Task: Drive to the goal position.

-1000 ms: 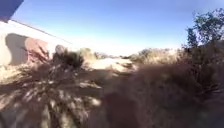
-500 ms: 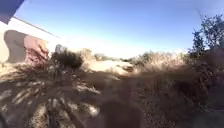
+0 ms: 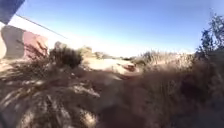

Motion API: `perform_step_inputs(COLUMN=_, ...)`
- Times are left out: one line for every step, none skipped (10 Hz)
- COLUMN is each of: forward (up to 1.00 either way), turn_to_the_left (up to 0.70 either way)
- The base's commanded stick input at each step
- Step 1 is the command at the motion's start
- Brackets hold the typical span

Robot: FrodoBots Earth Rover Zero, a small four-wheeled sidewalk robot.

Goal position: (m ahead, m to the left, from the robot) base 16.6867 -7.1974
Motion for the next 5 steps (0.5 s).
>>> perform_step_inputs(forward=0.50, turn_to_the_left=0.00)
perform_step_inputs(forward=0.50, turn_to_the_left=0.00)
perform_step_inputs(forward=0.50, turn_to_the_left=0.00)
perform_step_inputs(forward=0.50, turn_to_the_left=0.00)
perform_step_inputs(forward=0.50, turn_to_the_left=0.00)
